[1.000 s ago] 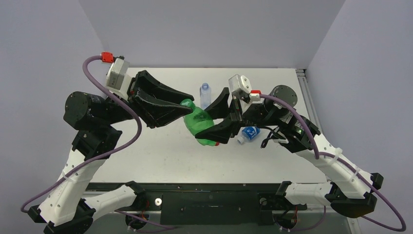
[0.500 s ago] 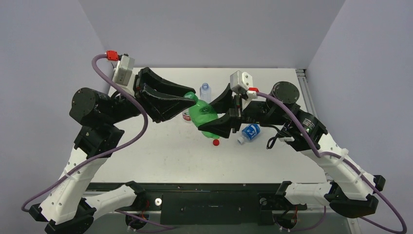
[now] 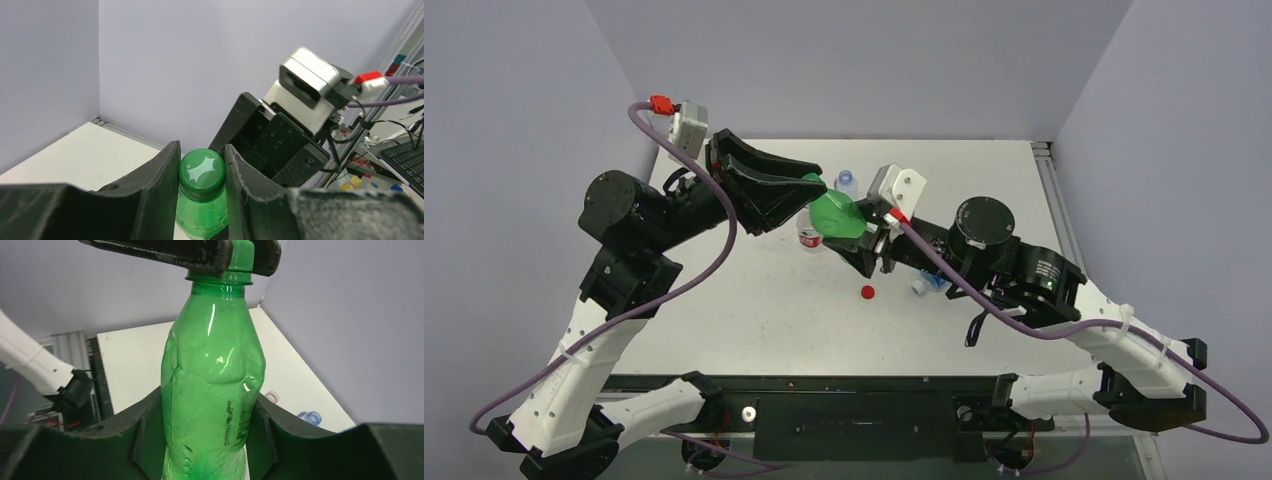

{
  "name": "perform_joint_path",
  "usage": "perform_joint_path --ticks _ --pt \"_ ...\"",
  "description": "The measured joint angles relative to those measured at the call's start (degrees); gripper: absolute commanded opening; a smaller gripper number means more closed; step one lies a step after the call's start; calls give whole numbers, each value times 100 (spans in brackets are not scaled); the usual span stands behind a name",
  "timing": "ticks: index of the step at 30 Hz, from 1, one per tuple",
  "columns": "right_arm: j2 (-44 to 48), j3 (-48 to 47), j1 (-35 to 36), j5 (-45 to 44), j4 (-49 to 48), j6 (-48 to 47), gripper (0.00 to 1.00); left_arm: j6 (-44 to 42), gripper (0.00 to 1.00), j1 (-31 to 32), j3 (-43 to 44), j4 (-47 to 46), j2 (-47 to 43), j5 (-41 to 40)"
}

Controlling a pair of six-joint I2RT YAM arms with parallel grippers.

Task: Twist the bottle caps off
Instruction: Unscrew the bottle cap from the plastic bottle.

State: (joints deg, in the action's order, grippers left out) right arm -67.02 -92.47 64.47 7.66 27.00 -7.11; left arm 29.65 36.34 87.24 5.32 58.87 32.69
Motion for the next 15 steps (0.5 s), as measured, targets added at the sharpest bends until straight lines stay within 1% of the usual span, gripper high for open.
perform_joint_path --ticks 3,6,7,9,12,15 --pt "-118 44 479 -1141 -192 -275 0 -2 0 -24 0 13 17 -208" --pt "-374 46 1032 -2553 -555 -684 0 -52 0 -46 2 50 11 -542" --pt "-496 46 1191 -3246 -796 -918 0 -90 0 -48 2 76 9 -691" --pt "-793 46 1467 -4094 -1139 -1272 0 -188 0 -52 2 201 9 -1054" --pt "-1325 81 1685 -5508 -1961 -2090 0 -299 0 -52 2 446 28 -1598" --pt "-1773 313 1725 -6502 -3036 -2994 0 -442 0 -44 2 826 81 -2157"
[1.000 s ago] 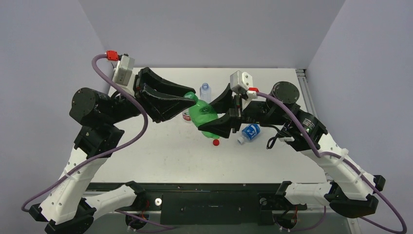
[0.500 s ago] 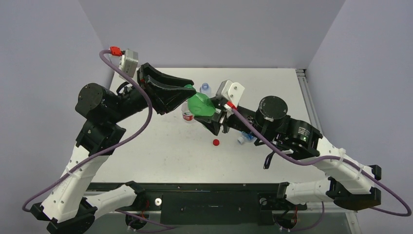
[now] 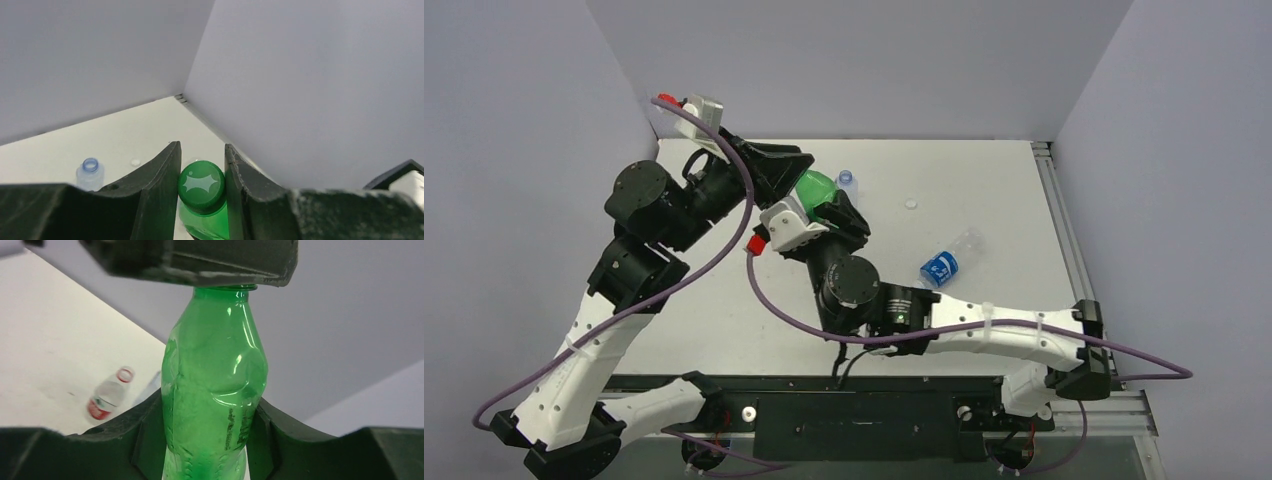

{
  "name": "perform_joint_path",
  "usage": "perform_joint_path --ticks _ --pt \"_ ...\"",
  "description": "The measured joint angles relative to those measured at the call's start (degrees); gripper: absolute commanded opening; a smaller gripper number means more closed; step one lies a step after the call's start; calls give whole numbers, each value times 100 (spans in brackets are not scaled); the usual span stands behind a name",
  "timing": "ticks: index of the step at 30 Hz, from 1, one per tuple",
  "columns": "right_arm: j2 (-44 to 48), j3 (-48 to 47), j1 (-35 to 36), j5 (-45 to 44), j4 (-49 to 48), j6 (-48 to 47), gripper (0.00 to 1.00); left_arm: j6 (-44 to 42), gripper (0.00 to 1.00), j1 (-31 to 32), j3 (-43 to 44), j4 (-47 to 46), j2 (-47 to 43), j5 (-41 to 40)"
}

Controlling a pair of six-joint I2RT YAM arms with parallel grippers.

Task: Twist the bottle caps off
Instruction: Unscrew the bottle cap from the plastic bottle.

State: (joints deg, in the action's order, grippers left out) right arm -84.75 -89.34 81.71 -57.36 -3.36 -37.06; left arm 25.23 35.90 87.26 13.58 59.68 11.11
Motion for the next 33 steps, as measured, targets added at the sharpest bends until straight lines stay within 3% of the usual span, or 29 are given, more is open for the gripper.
perform_joint_path --ticks 3,5,6,8,11,15,17,20,24,33 --pt "-352 256 -17 -684 -1126 -1029 0 -122 0 42 0 330 74 -479" --pt "-557 369 -44 -940 -1792 -1626 0 -197 30 74 0 485 109 -743" --pt "-619 400 -59 -1005 -1974 -1794 0 -221 67 81 -2 531 120 -817" --pt "-645 407 -70 -1073 -1921 -1777 0 -280 99 81 -2 584 131 -898" --pt "-374 385 -166 -855 -643 -828 0 -188 97 42 -2 260 68 -1010" --pt "487 476 -450 1189 1102 833 0 31 97 -11 -17 -96 42 -688" --pt "1211 601 -1139 2592 1547 1735 0 214 97 -111 -37 -286 -72 -308" --pt "2111 649 -2131 4242 1784 2732 0 522 97 -192 -39 -647 -245 337" --pt "2691 684 -2557 6238 1775 3539 0 896 97 -299 -39 -1102 -332 1134" --pt "2210 973 -2813 8867 1832 4461 0 1438 96 -302 -39 -1685 -109 2922"
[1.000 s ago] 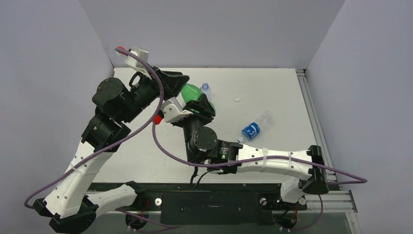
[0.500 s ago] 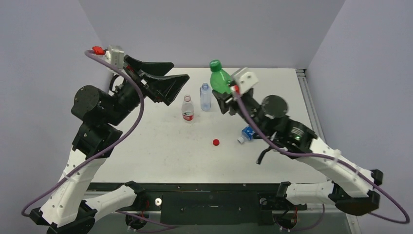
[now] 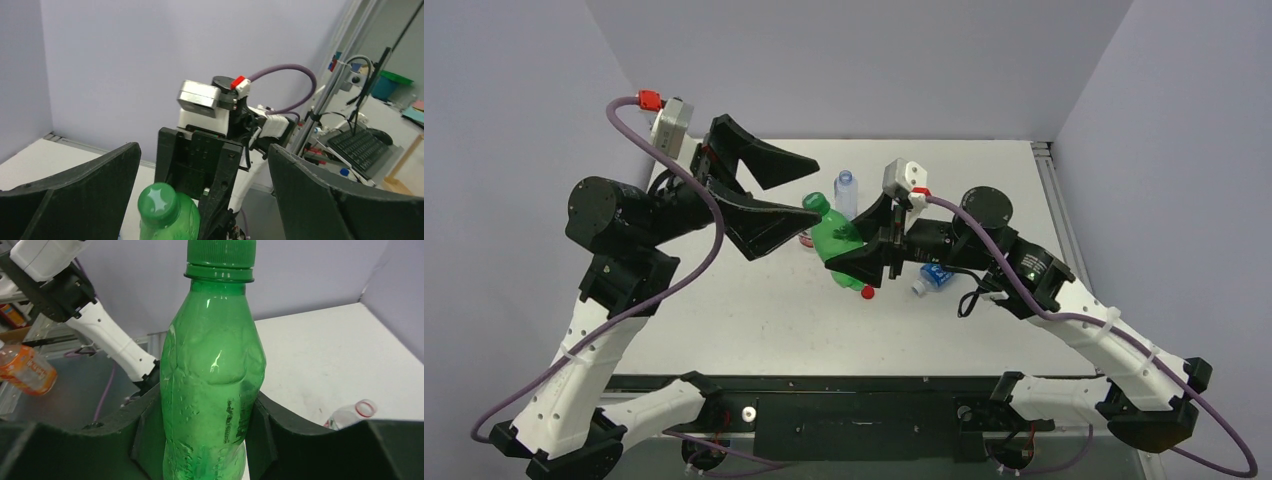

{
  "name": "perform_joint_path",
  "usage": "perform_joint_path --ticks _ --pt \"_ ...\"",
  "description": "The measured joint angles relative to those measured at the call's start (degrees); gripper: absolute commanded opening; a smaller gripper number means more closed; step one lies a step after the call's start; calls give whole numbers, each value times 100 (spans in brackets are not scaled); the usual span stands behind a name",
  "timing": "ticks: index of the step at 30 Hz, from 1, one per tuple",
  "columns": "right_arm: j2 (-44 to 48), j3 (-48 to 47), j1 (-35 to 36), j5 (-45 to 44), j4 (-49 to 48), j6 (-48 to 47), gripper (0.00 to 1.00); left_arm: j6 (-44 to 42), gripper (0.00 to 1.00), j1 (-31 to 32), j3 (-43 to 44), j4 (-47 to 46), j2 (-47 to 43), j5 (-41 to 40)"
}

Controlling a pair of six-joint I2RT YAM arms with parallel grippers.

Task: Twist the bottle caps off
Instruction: Unscrew the bottle cap from the plastic bottle.

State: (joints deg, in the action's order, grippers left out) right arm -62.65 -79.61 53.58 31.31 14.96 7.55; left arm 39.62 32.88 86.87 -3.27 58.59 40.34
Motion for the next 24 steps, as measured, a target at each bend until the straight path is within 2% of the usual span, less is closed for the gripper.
perform_joint_path --ticks 6,8,11,15,19,24 --pt "-151 0 -4 702 0 243 0 39 99 44 0 -120 42 636" --pt "-144 0 -2 839 -2 258 0 28 95 46 0 -157 37 741" --pt "-144 0 -2 977 2 256 0 17 82 46 0 -184 37 848" --pt "-144 -13 -2 1126 2 238 0 -11 74 46 0 -264 50 1029" --pt "-142 -57 -2 1298 2 214 0 2 75 83 0 -350 83 1281" --pt "-136 -184 -2 1620 -2 170 0 7 83 142 2 -350 125 1449"
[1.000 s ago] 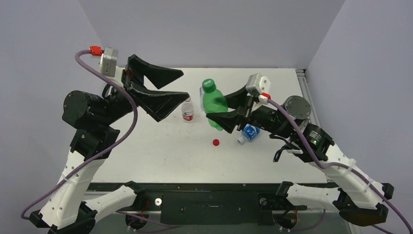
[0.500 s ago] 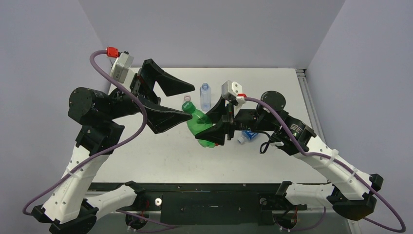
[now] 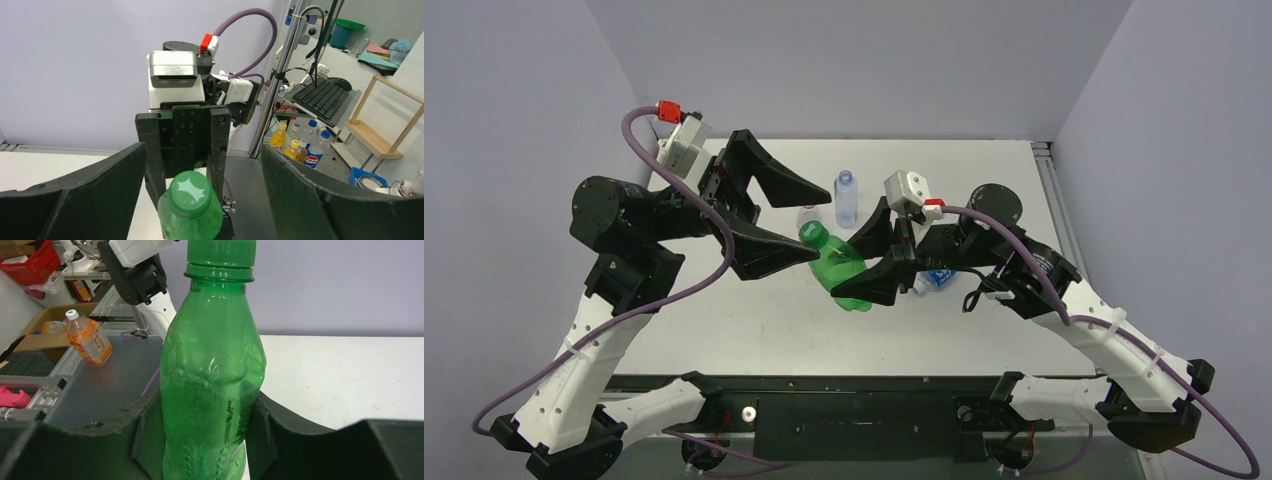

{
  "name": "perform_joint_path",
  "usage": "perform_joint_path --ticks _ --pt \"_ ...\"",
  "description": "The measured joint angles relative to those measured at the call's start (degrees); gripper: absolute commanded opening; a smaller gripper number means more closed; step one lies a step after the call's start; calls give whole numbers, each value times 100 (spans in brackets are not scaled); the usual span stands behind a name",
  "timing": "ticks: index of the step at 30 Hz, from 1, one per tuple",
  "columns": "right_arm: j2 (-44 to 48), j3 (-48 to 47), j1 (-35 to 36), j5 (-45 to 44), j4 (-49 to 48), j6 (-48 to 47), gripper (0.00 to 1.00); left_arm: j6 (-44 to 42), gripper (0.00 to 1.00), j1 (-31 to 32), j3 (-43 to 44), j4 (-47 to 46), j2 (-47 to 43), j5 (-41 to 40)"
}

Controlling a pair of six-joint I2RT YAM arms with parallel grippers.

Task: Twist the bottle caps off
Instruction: Unscrew the bottle cap from the plastic bottle.

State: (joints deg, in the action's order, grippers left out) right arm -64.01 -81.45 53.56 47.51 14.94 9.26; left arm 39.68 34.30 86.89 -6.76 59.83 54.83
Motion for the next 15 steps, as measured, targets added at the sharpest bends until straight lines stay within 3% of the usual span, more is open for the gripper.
perform_joint_path --ticks 5,11,15 --pt "122 -57 0 179 9 -92 0 0 83 11 15 2 33 7" --pt "125 -179 -81 245 -247 -37 0 -11 68 79 28 0 50 68" --pt "122 -179 -184 249 -492 109 0 -31 67 160 33 -4 52 168"
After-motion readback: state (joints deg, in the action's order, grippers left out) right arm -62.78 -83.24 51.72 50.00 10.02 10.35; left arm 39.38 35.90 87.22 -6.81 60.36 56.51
